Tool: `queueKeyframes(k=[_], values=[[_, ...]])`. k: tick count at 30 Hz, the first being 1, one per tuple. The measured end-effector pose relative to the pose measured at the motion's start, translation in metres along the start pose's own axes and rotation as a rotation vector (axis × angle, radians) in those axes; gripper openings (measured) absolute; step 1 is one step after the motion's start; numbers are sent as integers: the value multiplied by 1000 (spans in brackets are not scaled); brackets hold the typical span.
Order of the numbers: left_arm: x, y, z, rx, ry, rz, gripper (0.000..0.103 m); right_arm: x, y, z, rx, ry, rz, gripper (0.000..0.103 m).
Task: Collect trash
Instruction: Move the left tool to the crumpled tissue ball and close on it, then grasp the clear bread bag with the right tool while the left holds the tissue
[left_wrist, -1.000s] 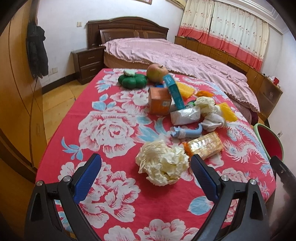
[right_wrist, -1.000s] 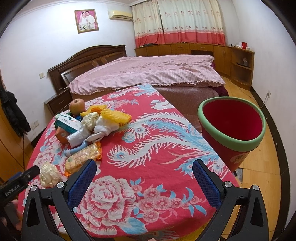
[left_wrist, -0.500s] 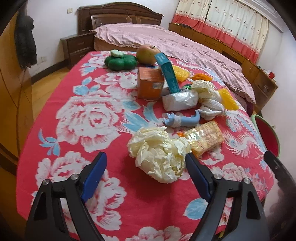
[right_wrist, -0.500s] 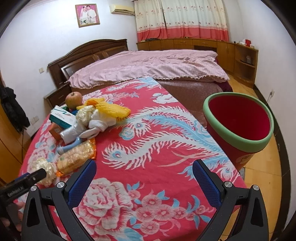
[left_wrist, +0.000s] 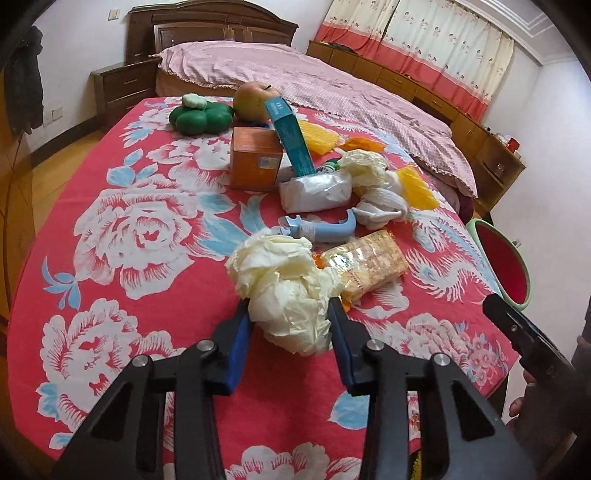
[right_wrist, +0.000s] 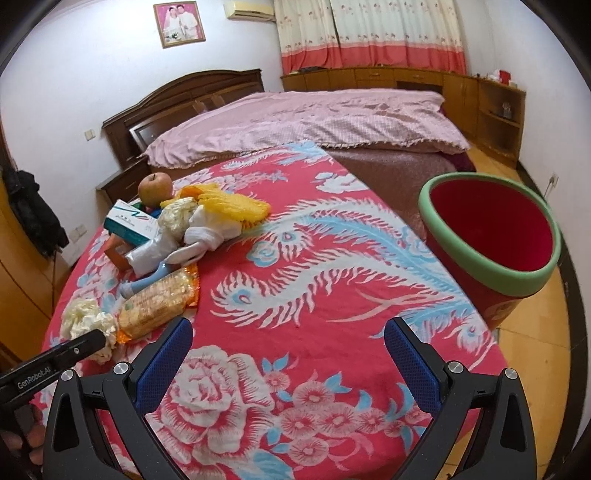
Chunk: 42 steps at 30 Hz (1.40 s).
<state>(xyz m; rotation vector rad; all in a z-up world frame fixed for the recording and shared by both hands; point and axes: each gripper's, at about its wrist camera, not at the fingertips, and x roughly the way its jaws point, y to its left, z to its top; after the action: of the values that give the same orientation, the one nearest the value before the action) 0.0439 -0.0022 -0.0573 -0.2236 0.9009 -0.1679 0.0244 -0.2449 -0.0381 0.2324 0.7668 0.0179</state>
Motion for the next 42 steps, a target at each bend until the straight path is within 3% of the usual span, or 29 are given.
queueKeyframes(k=[10,18,23,30,38,42], values=[[-26,13,12,18,-91,70,39,13,24,13,-60,59,100,103],[-34,43,26,-10,-123,153,39,49,70,20,-201,138,148,103],[-33,57,31,-34,-129,159,39,67,100,17,-272,180,182,103],[-25,68,28,-62,-109,144,39,83,125,13,-372,175,116,103],[-21,69,26,-59,-99,133,39,97,124,10,-364,199,101,102],[-21,67,25,-58,-102,127,39,93,121,11,-353,189,104,88]])
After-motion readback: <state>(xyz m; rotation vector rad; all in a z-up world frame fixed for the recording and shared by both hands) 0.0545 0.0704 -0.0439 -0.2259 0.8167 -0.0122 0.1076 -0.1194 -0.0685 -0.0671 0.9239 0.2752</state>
